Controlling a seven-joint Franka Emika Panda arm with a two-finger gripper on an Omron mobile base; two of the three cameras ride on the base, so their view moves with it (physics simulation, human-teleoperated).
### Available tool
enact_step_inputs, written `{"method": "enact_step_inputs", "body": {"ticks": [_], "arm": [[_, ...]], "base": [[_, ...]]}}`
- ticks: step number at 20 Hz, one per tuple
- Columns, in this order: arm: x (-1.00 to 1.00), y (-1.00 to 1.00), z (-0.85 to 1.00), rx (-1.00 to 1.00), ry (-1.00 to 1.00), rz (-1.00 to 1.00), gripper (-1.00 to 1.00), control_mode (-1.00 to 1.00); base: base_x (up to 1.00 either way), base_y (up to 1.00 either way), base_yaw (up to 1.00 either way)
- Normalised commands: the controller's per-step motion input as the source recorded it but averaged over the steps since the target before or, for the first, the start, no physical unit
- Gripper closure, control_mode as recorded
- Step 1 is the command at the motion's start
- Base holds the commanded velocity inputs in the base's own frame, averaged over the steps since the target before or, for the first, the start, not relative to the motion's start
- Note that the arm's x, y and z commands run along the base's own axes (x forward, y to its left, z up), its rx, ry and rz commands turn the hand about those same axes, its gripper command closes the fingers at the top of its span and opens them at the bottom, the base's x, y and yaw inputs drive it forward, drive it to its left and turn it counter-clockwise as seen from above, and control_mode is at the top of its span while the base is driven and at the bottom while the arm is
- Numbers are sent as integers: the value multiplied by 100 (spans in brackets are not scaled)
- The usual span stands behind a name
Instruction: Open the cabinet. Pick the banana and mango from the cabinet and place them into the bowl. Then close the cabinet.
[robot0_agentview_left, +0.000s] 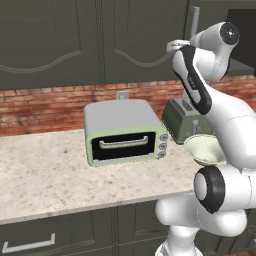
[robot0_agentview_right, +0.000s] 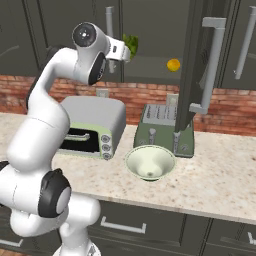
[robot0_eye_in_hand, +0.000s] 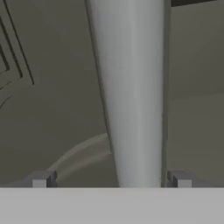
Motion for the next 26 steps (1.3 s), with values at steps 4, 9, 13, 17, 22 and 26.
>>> {"method": "enact_step_inputs", "body": {"ticks": [4, 9, 13, 17, 22, 26], "arm": [[46, 0, 0, 0, 0, 0, -100, -100], [43, -4, -3, 0, 0, 0, -100, -100], [40, -4, -17, 0, 0, 0, -100, -100], [39, 0, -22, 0, 0, 0, 100, -100], [28, -4, -18, 1, 0, 1, 100, -100], [16, 0, -3, 0, 3, 1, 100, -100]], "base": [[0, 0, 0], [0, 0, 0], [0, 0, 0], [0, 0, 0], [0, 0, 0], [0, 0, 0]]}}
